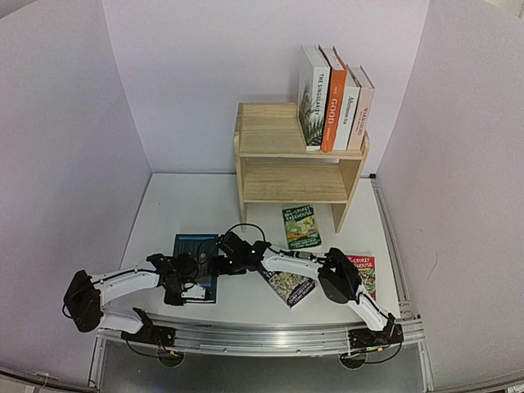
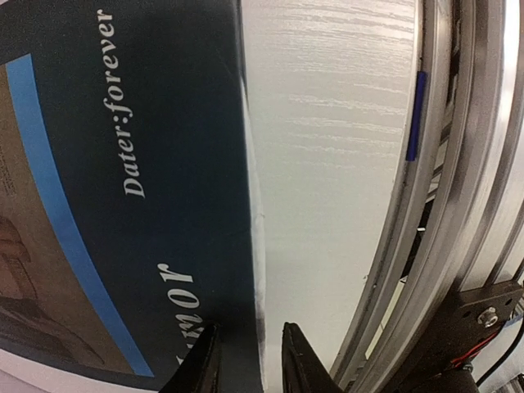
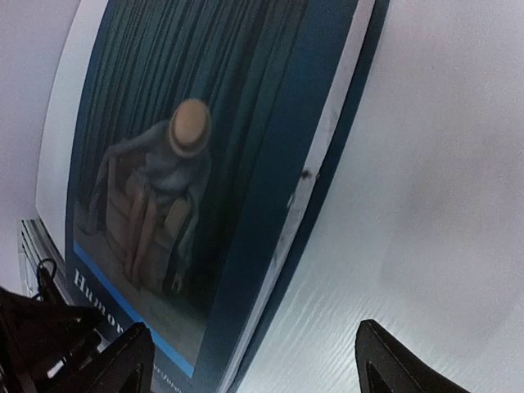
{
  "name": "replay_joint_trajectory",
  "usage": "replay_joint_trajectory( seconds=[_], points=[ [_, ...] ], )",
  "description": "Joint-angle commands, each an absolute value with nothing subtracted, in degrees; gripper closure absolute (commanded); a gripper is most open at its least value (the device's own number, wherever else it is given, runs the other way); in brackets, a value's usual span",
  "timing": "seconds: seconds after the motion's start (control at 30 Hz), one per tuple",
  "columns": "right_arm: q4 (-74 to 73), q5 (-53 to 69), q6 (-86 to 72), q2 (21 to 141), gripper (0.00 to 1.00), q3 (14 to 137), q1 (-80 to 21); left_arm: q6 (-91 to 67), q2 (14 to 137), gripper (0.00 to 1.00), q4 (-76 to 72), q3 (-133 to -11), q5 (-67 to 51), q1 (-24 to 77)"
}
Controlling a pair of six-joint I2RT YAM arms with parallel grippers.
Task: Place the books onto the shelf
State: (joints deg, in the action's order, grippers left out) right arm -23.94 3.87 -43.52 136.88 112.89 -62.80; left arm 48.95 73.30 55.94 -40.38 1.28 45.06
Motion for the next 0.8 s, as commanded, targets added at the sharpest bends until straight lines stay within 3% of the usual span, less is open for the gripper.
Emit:
replay_joint_trajectory(
  seconds=[0.0,0.23,0.47,0.63,0.77],
  points=[
    [-21.17,8.05,-47.25,142.50,0.20,119.83,-59.71,51.01,73.86,0.71,55.06,-39.93,0.30,45.36],
    [-17.51,13.14,-50.25,149.13,0.31,124.96,-58.29,46.29,70.74,0.50,59.19,-47.43,-4.90,42.25],
    [-13.46,14.61,-53.47,150.77,0.59,124.00,-57.21,48.23,69.27,0.34,64.63,-51.26,-11.42,27.34],
    [-12.64,15.88,-54.88,151.94,0.71,122.97,-57.19,45.78,73.30,0.20,62.39,-52.38,-15.34,16.36],
    [-11.70,16.88,-53.87,151.87,0.99,122.48,-57.18,41.62,82.28,0.08,64.43,-59.53,-23.38,4.98]
  ],
)
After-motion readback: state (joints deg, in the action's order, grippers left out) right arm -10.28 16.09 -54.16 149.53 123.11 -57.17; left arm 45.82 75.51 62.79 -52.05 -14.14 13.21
